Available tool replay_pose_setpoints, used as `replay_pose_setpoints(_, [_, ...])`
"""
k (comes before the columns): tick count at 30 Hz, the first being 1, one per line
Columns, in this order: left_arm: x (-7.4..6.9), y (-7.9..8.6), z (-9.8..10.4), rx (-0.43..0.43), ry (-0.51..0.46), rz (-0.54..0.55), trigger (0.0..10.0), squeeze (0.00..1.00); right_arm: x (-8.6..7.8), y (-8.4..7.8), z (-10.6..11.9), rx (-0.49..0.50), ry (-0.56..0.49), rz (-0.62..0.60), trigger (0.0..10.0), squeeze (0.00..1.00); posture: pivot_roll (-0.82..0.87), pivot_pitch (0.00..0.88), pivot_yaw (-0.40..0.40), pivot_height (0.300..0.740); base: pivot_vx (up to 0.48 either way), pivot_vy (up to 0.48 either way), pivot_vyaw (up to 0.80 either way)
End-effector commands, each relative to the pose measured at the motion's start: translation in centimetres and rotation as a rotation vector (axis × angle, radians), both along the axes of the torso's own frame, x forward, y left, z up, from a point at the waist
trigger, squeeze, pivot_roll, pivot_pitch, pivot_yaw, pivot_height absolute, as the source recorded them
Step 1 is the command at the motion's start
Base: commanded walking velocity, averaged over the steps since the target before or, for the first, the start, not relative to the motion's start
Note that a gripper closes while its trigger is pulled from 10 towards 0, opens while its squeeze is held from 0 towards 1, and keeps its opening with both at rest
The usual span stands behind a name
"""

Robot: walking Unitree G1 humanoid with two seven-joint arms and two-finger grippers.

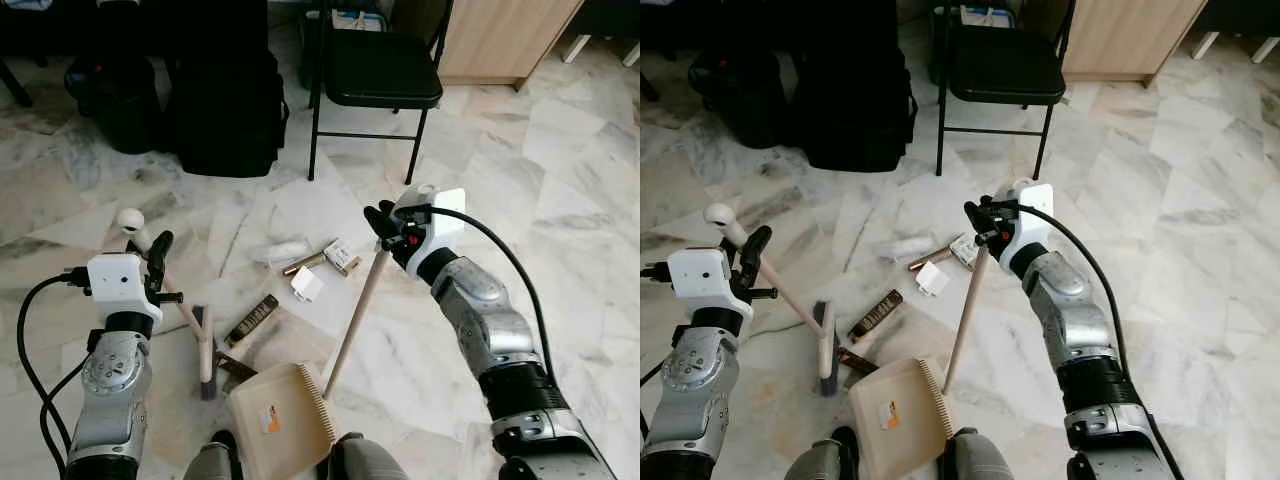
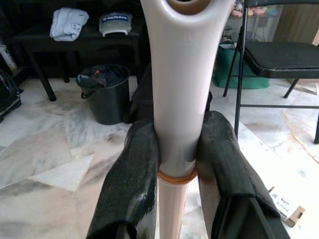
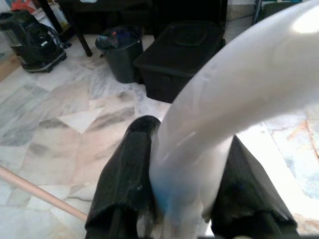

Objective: Sweep floor

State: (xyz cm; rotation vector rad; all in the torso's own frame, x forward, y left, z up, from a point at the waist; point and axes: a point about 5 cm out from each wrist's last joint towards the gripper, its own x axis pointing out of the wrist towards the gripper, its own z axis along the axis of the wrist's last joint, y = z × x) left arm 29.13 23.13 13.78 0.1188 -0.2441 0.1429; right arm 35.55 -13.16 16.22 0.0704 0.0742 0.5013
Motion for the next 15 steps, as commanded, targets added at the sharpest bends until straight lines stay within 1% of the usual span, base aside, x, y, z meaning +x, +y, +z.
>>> replay_pose_setpoints(1, [-0.2, 0.3, -0.2, 0.006, -0.003, 0.018, 10.0, 0.0, -0.4, -0.3, -0.4, -0.026, 0.038, 0.009, 10.0, 0.0, -0.05, 0.164, -0.131, 0.74, 0.0, 0.0, 0.0])
replay_pose_setpoints(4, [0.0, 0.5, -0.1, 0.006, -0.003, 0.021, 10.0, 0.0, -0.6, -0.1, -0.5, 0.002, 0.103, -0.022, 10.0, 0.0, -0.05, 0.16, -0.13, 0.74, 0.0, 0.0, 0.0])
replay_pose_setpoints(5, [0.1, 0.5, -0.1, 0.007, -0.002, 0.022, 10.0, 0.0, -0.7, 0.2, -0.5, 0.04, 0.15, -0.045, 10.0, 0.0, -0.05, 0.161, -0.129, 0.74, 0.0, 0.0, 0.0])
replay_pose_setpoints(8, [0.2, 0.6, -0.2, 0.009, 0.001, 0.02, 10.0, 0.0, -0.9, 0.8, -0.6, 0.114, 0.211, -0.071, 10.0, 0.0, -0.05, 0.159, -0.126, 0.74, 0.0, 0.0, 0.0])
replay_pose_setpoints(15, [0.2, 0.7, -0.2, 0.013, 0.003, 0.02, 10.0, 0.0, -1.0, 1.2, -0.4, 0.214, 0.277, -0.089, 10.0, 0.0, -0.04, 0.156, -0.126, 0.74, 0.0, 0.0, 0.0])
